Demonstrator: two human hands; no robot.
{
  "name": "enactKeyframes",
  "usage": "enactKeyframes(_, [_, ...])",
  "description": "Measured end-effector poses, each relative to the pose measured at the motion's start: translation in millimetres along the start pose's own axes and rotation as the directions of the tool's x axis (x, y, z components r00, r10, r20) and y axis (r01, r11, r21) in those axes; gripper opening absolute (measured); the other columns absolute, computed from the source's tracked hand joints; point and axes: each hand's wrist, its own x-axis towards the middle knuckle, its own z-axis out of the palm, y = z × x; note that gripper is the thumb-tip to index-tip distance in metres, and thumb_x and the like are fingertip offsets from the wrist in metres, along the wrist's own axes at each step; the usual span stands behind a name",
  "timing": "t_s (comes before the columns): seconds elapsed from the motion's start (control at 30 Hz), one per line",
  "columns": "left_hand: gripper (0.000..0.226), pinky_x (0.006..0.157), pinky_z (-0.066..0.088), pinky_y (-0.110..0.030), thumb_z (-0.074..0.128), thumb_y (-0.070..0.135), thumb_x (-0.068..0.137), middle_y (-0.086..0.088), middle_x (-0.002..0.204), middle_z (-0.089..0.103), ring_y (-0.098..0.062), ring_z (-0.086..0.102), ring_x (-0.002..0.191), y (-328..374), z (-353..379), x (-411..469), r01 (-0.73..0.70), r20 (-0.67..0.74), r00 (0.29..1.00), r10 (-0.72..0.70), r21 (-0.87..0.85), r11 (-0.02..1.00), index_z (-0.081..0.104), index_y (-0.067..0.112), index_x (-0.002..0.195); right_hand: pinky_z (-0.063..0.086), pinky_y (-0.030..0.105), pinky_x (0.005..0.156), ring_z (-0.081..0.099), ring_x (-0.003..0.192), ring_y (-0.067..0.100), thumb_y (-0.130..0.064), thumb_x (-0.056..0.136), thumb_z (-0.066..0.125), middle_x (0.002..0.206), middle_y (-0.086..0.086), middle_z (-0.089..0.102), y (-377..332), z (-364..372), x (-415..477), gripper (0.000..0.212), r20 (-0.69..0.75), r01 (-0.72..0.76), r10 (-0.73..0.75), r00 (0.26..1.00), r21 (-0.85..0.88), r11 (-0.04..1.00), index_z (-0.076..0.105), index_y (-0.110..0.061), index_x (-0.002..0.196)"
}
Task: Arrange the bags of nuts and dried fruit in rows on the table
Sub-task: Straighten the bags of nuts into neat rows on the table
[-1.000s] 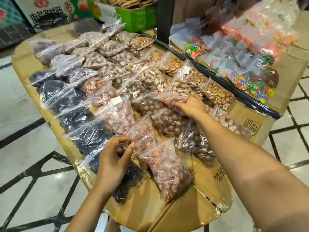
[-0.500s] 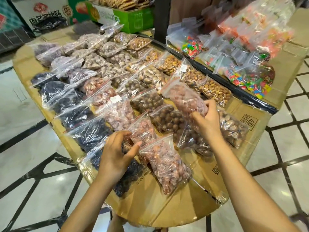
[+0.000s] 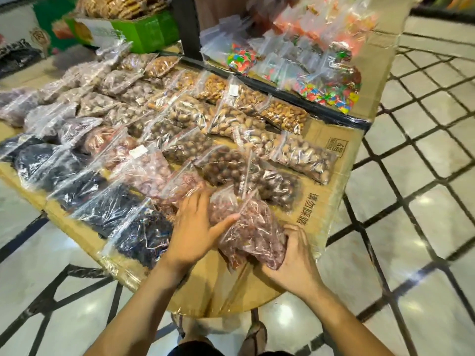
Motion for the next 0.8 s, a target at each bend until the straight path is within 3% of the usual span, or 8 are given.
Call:
enactKeyframes(0.17, [0.099,0.105,0.04,-0.05,0.033,0.088,0.073,-0.016,0.141,0.049,-0.035,0.049,0.125,-1.2,18.2,34.0,0.181,0.202,0.959,-0.197,0.095,0.979,0.027,0.02,0.145,0.035,0.027,0.098,0.04,0.115,0.017,-0.078,0.048,0.07,0.116,0.001,0.044,2.5,-3.5,-21.2,0.094,-0.011,-0.013,0.013,1.0,-0.024,1.0,0.039,-0.016,0.113])
enactKeyframes(0.3, [0.065,0.078,0.054,-0.041,0.046,0.067,0.086,-0.012,0.095,0.069,-0.03,0.065,0.087,-8.4,27.0,57.1,0.199,0.215,0.944,-0.251,0.237,0.951,0.055,0.007,0.108,0.039,0.031,0.095,0.044,0.121,0.02,-0.088,0.033,0.066,0.126,-0.002,0.042,-4.0,-10.8,-14.1,0.11,0.121,-0.271,0.245,0.962,0.29,0.918,0.028,-0.031,0.119])
enactKeyframes(0.37, [0.051,0.072,0.054,-0.04,0.049,0.058,0.09,-0.011,0.088,0.067,-0.028,0.063,0.078,-10.9,29.4,60.8,0.188,0.209,0.948,-0.242,0.249,0.95,0.057,0.008,0.097,0.04,0.038,0.101,0.043,0.126,0.022,-0.085,0.036,0.069,0.136,0.0,0.044,-6.9,-14.9,-2.8,0.12,0.207,-0.28,0.246,0.947,0.159,0.947,0.026,-0.029,0.134])
enactKeyframes(0.43, [0.044,0.064,0.048,-0.035,0.05,0.05,0.094,-0.01,0.082,0.062,-0.026,0.059,0.074,-14.8,30.1,59.9,0.222,0.181,0.954,-0.241,0.118,0.968,0.055,0.006,0.094,0.037,0.039,0.107,0.041,0.129,0.023,-0.077,0.045,0.074,0.143,0.002,0.042,-9.8,-17.8,3.7,0.124,0.226,-0.223,0.216,0.95,0.005,0.975,0.024,-0.023,0.145])
enactKeyframes(0.53, [0.046,0.053,0.036,-0.034,0.048,0.053,0.093,-0.006,0.061,0.052,-0.028,0.054,0.061,-17.5,22.9,53.6,0.266,0.012,0.964,-0.266,-0.058,0.962,0.051,0.01,0.078,0.039,0.036,0.106,0.046,0.126,0.02,-0.069,0.049,0.074,0.141,0.0,0.048,-7.6,-14.8,6.7,0.115,0.184,-0.177,0.166,0.969,0.043,0.983,0.03,-0.022,0.144])
enactKeyframes(0.67, [0.051,0.049,0.033,-0.032,0.049,0.055,0.093,-0.009,0.059,0.05,-0.022,0.046,0.053,-22.1,9.5,58.9,0.286,-0.104,0.949,-0.297,-0.109,0.952,0.048,0.01,0.069,0.042,0.033,0.103,0.051,0.117,0.011,-0.061,0.047,0.073,0.128,-0.011,0.054,-10.7,-15.3,9.1,0.102,0.121,-0.158,0.136,0.983,0.2,0.967,0.042,-0.024,0.137])
enactKeyframes(0.73, [0.051,0.047,0.027,-0.031,0.048,0.054,0.093,-0.007,0.057,0.045,-0.022,0.043,0.054,-22.2,5.0,63.4,0.307,-0.118,0.941,-0.318,-0.099,0.946,0.042,0.012,0.065,0.041,0.032,0.103,0.048,0.113,0.002,-0.058,0.048,0.074,0.121,-0.023,0.049,-14.9,-18.3,12.7,0.098,0.099,-0.076,0.053,0.994,0.251,0.965,0.045,-0.025,0.136])
enactKeyframes(0.8, [0.048,0.046,0.027,-0.03,0.047,0.051,0.094,-0.004,0.058,0.044,-0.022,0.043,0.053,-19.9,5.5,65.9,0.315,-0.081,0.944,-0.319,-0.067,0.947,0.04,0.014,0.065,0.039,0.034,0.104,0.046,0.116,0.002,-0.059,0.051,0.074,0.124,-0.023,0.048,-17.6,-20.0,20.0,0.097,0.061,0.026,-0.041,0.997,0.234,0.972,0.046,-0.023,0.136])
